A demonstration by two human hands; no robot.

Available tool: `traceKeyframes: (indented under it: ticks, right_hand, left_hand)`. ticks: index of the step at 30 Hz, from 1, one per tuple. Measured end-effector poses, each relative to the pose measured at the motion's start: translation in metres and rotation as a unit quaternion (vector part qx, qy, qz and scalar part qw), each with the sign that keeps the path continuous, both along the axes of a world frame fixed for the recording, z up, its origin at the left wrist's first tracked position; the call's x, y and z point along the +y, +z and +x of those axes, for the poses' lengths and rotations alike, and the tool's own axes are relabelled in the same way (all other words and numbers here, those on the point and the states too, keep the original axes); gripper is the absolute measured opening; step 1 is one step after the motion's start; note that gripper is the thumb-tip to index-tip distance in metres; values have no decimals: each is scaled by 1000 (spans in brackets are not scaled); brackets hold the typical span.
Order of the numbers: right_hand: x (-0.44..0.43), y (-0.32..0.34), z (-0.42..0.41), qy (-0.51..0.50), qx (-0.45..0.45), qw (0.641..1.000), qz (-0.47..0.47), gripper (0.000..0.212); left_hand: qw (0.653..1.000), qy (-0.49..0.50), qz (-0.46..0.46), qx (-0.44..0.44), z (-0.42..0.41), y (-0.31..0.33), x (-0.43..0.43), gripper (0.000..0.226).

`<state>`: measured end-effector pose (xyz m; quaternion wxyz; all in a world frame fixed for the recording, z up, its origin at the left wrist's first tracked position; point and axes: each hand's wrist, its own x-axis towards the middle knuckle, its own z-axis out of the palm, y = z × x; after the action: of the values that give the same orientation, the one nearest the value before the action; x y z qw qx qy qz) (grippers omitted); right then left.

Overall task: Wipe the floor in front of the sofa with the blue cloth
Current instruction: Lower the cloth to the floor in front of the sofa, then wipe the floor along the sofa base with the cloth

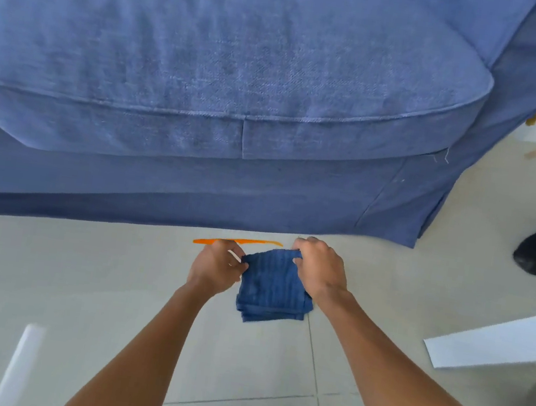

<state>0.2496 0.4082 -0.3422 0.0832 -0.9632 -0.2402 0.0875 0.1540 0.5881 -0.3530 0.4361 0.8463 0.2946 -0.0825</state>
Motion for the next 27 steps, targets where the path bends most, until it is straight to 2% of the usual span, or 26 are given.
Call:
traceKeyframes:
  ticks: [6,9,12,16,19,23,27]
  right_hand:
    - [30,-51,34,-24,-94,995,-20,18]
    - [36,-71,45,-25,-137,990,-28,19]
    - [36,-84,45,-14,-153,988,-5,29]
    - [34,-96,29,12,-155,987,45,30]
    - [35,-109,17,21,-125,990,69,40]
    - [38,-126,-2,10,-65,997,45,64]
    - [53,-135,-8,-2,-15,1000,13,76]
  left_hand:
    - [993,19,113,-36,50,-32,19,8]
    - [990,29,131,-46,62,-49,21,11]
    - [988,37,138,-57,62,-61,25,15]
    - [981,22,175,-83,46,-74,32,28]
    - [974,6,209,-85,29,-81,39,51]
    - [964,-5,257,-61,-2,-93,51,77]
    - [953,-40,300,-18,-41,-114,75,85]
